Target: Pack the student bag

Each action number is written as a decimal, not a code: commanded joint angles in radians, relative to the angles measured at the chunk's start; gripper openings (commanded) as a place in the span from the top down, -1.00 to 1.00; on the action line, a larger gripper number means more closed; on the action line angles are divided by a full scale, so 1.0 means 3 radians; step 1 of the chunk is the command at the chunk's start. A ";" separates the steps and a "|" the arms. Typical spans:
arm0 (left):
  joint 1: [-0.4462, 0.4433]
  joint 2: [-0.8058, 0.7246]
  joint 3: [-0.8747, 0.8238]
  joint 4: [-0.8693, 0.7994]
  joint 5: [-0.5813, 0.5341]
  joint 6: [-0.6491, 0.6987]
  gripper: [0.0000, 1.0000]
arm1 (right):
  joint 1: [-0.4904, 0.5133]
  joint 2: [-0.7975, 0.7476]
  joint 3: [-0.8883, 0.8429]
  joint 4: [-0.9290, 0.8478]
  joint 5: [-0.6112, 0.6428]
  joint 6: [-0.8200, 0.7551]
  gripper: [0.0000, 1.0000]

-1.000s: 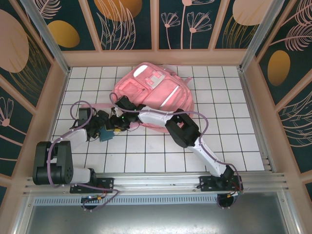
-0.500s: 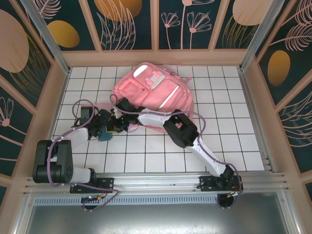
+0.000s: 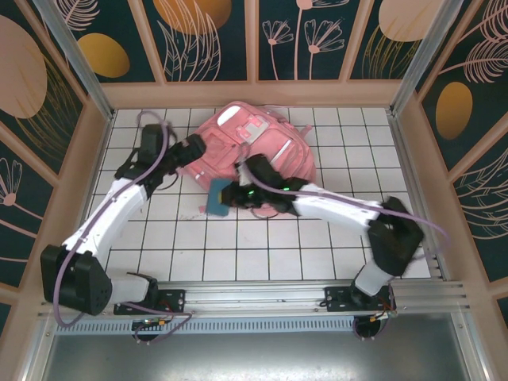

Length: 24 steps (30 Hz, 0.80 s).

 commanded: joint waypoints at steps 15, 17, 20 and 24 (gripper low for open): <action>-0.1767 0.2208 0.2141 -0.1096 -0.1252 0.1155 -0.97 | -0.2423 -0.2643 -0.0961 -0.1285 0.0654 -0.0504 0.98; -0.1831 0.2360 0.2282 -0.1167 -0.1337 0.1160 -0.97 | -0.2539 -0.2702 -0.1038 -0.1278 0.0572 -0.0531 0.97; -0.1891 0.2590 0.2516 -0.1290 -0.1473 0.1177 -0.97 | -0.2682 -0.2727 -0.1161 -0.1231 0.0383 -0.0529 0.97; -0.1914 0.2762 0.2716 -0.1358 -0.1720 0.1175 -0.83 | -0.2771 -0.2732 -0.1297 -0.1149 0.0190 -0.0496 0.97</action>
